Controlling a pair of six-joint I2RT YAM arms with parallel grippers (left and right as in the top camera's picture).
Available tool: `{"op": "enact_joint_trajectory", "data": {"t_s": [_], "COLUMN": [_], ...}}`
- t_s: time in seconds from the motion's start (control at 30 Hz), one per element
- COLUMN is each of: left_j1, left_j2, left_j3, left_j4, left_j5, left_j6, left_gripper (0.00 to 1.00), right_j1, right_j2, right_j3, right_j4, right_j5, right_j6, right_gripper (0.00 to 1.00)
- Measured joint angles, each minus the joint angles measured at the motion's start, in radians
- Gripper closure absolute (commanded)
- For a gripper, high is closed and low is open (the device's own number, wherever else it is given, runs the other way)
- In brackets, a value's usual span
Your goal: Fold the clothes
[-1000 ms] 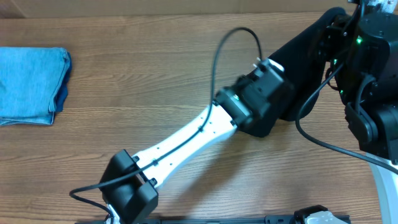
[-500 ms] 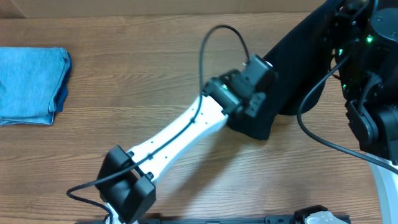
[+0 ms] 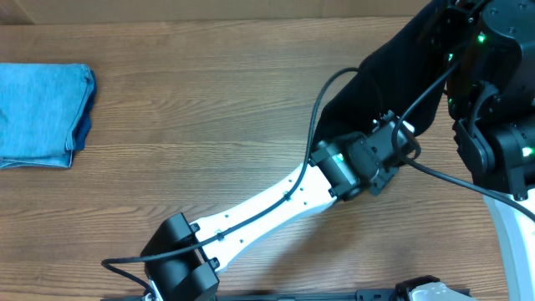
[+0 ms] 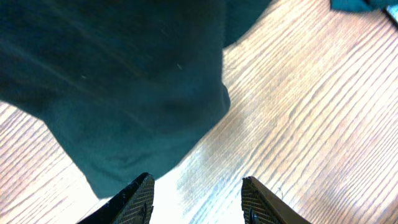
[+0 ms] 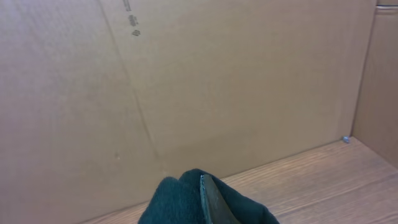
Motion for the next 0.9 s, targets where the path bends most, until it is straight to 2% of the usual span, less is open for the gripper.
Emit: {"op": "enact_joint_trajectory", "data": {"t_s": [0.27, 0.4, 0.57, 0.67, 0.9], "left_j1": [-0.097, -0.109, -0.065, -0.021, 0.066], "left_j2": [0.0, 0.0, 0.0, 0.009, 0.104], "left_j3": [-0.001, -0.004, -0.005, -0.005, -0.007], "left_j4": [-0.005, 0.056, 0.139, 0.163, 0.162], "left_j5": [-0.045, -0.078, -0.099, -0.107, -0.151], "left_j6": [0.021, 0.028, 0.058, 0.076, 0.079], "left_gripper": [0.51, 0.51, 0.48, 0.5, 0.51], "right_j1": [0.0, 0.005, 0.029, 0.04, 0.055], "right_j2": [0.001, 0.001, -0.001, -0.01, -0.064], "right_j3": [0.0, 0.0, 0.0, 0.0, 0.0], "right_j4": [0.0, -0.015, -0.03, -0.042, -0.077], "right_j5": [0.009, -0.039, -0.082, -0.119, -0.159], "right_j6": [0.0, 0.004, 0.015, 0.023, 0.042], "right_gripper": [0.96, 0.96, 0.96, 0.96, 0.96]}}
